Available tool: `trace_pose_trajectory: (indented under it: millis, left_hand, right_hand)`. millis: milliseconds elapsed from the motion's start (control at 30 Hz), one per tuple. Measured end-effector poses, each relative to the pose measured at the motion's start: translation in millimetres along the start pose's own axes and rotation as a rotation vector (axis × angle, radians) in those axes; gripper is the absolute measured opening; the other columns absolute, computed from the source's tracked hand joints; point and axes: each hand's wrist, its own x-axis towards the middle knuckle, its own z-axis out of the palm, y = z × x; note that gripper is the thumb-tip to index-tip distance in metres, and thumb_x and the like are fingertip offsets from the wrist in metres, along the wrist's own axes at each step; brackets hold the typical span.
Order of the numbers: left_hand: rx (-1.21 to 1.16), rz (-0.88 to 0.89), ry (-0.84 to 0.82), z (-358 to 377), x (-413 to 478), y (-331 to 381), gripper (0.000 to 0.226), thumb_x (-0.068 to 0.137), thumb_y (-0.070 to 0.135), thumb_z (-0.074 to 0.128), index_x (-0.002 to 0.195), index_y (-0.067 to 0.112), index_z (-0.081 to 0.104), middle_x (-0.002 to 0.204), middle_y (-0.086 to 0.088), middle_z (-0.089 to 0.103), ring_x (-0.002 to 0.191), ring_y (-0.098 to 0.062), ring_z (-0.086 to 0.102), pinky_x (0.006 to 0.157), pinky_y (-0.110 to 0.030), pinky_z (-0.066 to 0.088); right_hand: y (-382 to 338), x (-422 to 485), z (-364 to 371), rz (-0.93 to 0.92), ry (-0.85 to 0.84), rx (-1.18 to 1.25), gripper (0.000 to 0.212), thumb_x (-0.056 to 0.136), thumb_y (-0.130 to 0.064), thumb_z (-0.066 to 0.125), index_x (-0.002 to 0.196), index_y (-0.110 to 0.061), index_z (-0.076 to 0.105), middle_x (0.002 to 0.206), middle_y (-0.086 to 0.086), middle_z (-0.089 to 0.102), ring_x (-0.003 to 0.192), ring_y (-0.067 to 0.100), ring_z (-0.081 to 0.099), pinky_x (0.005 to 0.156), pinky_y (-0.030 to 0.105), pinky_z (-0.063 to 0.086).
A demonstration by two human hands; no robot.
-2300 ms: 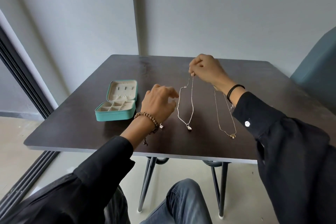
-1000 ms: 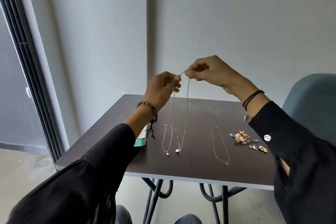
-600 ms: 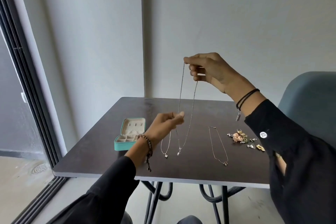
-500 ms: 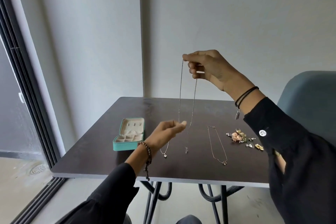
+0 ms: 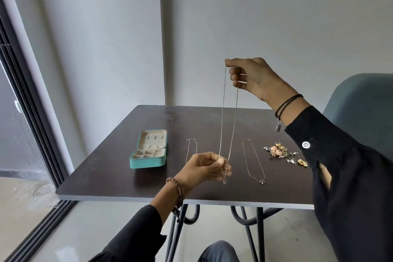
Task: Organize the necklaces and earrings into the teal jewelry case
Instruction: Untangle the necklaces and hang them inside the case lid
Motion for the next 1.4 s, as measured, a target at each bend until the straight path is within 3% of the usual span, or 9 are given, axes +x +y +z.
trace_pose_trajectory:
  millis: [133, 367, 533, 867, 967, 1033, 1100, 1267, 1400]
  left_hand:
    - [-0.015, -0.036, -0.032, -2, -2, -6, 0.011, 0.096, 0.012, 0.063, 0.104, 0.003, 0.062, 0.104, -0.017, 0.071, 0.097, -0.027, 0.070, 0.086, -0.034, 0.058]
    - [-0.004, -0.040, -0.005, -4, -1, -14, 0.014, 0.090, -0.002, 0.067, 0.101, 0.001, 0.059, 0.099, -0.021, 0.071, 0.082, -0.020, 0.071, 0.074, -0.026, 0.057]
    - [0.010, -0.030, 0.009, -6, 1, -16, 0.012, 0.088, 0.000, 0.070, 0.099, 0.000, 0.065, 0.092, -0.019, 0.069, 0.076, -0.016, 0.069, 0.068, -0.022, 0.055]
    - [0.069, -0.020, 0.031, -11, 2, -17, 0.012, 0.088, 0.005, 0.072, 0.098, -0.002, 0.072, 0.085, -0.015, 0.070, 0.077, -0.016, 0.066, 0.073, -0.023, 0.057]
    - [0.070, -0.019, 0.036, -13, 1, -18, 0.014, 0.090, 0.005, 0.068, 0.101, -0.005, 0.071, 0.085, -0.012, 0.071, 0.075, -0.012, 0.068, 0.071, -0.022, 0.056]
    - [0.080, -0.030, 0.036, -15, 1, -18, 0.015, 0.091, 0.005, 0.067, 0.101, -0.005, 0.071, 0.082, -0.009, 0.070, 0.074, -0.010, 0.067, 0.069, -0.022, 0.056]
    - [0.117, -0.045, 0.040, -17, 2, -16, 0.016, 0.090, 0.006, 0.070, 0.100, -0.005, 0.071, 0.080, -0.009, 0.069, 0.073, -0.011, 0.065, 0.069, -0.022, 0.055]
    - [0.258, -0.060, 0.076, -21, 7, -8, 0.017, 0.087, 0.010, 0.074, 0.095, -0.005, 0.074, 0.084, -0.015, 0.070, 0.069, -0.009, 0.064, 0.069, -0.020, 0.054]
    - [0.325, -0.066, 0.136, -21, 11, -7, 0.022, 0.086, 0.013, 0.076, 0.097, -0.007, 0.075, 0.081, -0.011, 0.071, 0.064, -0.008, 0.063, 0.065, -0.018, 0.052]
  right_hand:
    - [11, 5, -2, 0.038, 0.018, 0.013, 0.016, 0.088, -0.020, 0.074, 0.098, -0.007, 0.070, 0.070, 0.000, 0.062, 0.056, 0.012, 0.055, 0.057, 0.023, 0.050]
    - [21, 9, -5, 0.073, 0.047, 0.071, 0.016, 0.087, -0.019, 0.075, 0.097, -0.007, 0.068, 0.071, 0.000, 0.062, 0.055, 0.012, 0.054, 0.056, 0.023, 0.049]
    - [22, 13, -8, 0.116, 0.074, 0.214, 0.016, 0.087, -0.020, 0.074, 0.077, -0.014, 0.063, 0.066, -0.002, 0.060, 0.052, 0.012, 0.052, 0.052, 0.022, 0.046]
    - [27, 17, -16, 0.104, 0.101, 0.216, 0.016, 0.090, -0.028, 0.071, 0.086, -0.014, 0.064, 0.051, -0.010, 0.029, 0.041, 0.008, 0.020, 0.040, 0.021, 0.016]
    - [26, 16, -16, 0.105, 0.122, 0.174, 0.016, 0.089, -0.031, 0.072, 0.086, -0.017, 0.066, 0.056, -0.010, 0.042, 0.045, 0.008, 0.031, 0.045, 0.020, 0.026]
    - [24, 14, -14, 0.085, 0.164, 0.052, 0.016, 0.089, -0.036, 0.072, 0.086, -0.021, 0.069, 0.071, -0.011, 0.057, 0.061, 0.008, 0.046, 0.059, 0.021, 0.037]
    - [24, 15, -13, 0.019, 0.234, -0.142, 0.017, 0.091, -0.039, 0.070, 0.090, -0.022, 0.071, 0.082, -0.013, 0.059, 0.073, 0.005, 0.046, 0.065, 0.021, 0.035]
    - [24, 17, -13, -0.018, 0.125, -0.069, 0.020, 0.091, -0.037, 0.074, 0.089, -0.018, 0.069, 0.069, -0.002, 0.058, 0.050, 0.011, 0.037, 0.049, 0.020, 0.034]
    - [27, 23, -12, -0.092, 0.130, -0.149, 0.020, 0.094, -0.029, 0.071, 0.090, -0.009, 0.068, 0.078, 0.005, 0.071, 0.063, 0.014, 0.059, 0.062, 0.021, 0.052]
